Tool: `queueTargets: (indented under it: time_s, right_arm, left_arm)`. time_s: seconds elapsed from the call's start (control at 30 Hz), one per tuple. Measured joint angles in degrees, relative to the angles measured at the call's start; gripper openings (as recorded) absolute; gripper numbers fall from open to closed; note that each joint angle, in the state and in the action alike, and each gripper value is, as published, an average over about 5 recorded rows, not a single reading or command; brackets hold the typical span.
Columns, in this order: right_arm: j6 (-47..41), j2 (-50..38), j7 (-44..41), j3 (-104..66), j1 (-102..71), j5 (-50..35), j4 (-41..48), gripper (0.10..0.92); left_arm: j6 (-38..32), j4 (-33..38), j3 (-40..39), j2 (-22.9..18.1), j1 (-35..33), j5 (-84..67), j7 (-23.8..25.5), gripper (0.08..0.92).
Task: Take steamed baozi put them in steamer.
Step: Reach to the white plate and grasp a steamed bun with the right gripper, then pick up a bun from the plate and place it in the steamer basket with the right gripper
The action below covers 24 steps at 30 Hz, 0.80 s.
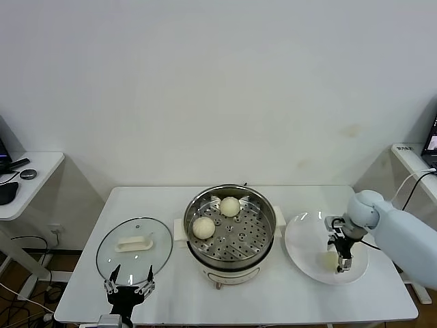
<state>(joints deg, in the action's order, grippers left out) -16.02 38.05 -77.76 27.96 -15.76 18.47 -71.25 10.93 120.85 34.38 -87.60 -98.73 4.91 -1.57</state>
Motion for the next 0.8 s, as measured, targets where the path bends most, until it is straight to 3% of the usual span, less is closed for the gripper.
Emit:
queueTargets:
  time_s: [0.37,0.8]
  right_arm:
    - [-0.5,0.7,0.6,-0.6,-0.5,0.5,0.8,0.783]
    - [-0.8,0.2,0.7,-1.2,0.0,0.1,1.0,0.475]
  left_arm:
    - [0.0,-0.2,0.1,0.1,0.2,-0.1,0.0,0.823]
    - [0.0,-0.4,0.0,0.1,0.7,-0.1,0.0,0.823]
